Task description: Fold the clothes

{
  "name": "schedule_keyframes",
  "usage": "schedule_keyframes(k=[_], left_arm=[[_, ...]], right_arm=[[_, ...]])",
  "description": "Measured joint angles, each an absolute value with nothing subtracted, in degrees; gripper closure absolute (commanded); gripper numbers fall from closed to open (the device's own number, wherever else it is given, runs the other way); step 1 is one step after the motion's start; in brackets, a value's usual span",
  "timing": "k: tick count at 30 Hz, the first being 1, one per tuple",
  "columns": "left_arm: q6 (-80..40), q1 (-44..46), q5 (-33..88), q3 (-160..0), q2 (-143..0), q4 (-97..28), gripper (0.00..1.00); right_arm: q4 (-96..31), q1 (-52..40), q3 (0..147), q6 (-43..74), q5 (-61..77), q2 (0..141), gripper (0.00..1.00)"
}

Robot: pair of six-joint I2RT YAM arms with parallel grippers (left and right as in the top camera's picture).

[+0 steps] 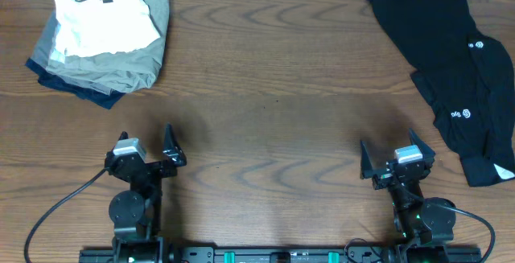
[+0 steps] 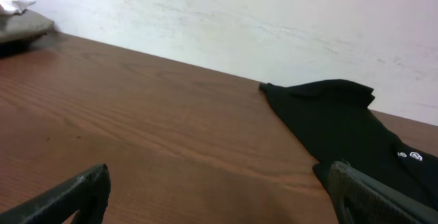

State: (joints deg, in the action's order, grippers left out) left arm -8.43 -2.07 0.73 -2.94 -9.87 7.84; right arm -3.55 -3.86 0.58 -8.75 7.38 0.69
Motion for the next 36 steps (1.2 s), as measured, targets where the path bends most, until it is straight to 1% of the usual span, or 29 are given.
schedule_keyframes(k=[3,11,15,36], left_arm=[[-7.6,-2.1,0.7,-1.1,-7.6,7.7,0.02],[-5.9,-2.1,0.7,-0.4,-2.4,0.9,0.02],[-5.7,-2.1,1.0,-0.4,-0.9,0.0,0.02],[-5.5,-1.8,1.3,-1.1,-0.6,-1.5,0.02]], right_arm=[[-3.6,-3.9,0.6,-8.6,7.4,0.7,0.01],[-3.6,-3.9,0.6,-8.4,7.4,0.7,0.01],[-3.6,-3.9,0.6,-8.4,7.4,0.7,0.01],[-3.6,-3.9,0.6,-8.4,7.4,0.7,0.01]])
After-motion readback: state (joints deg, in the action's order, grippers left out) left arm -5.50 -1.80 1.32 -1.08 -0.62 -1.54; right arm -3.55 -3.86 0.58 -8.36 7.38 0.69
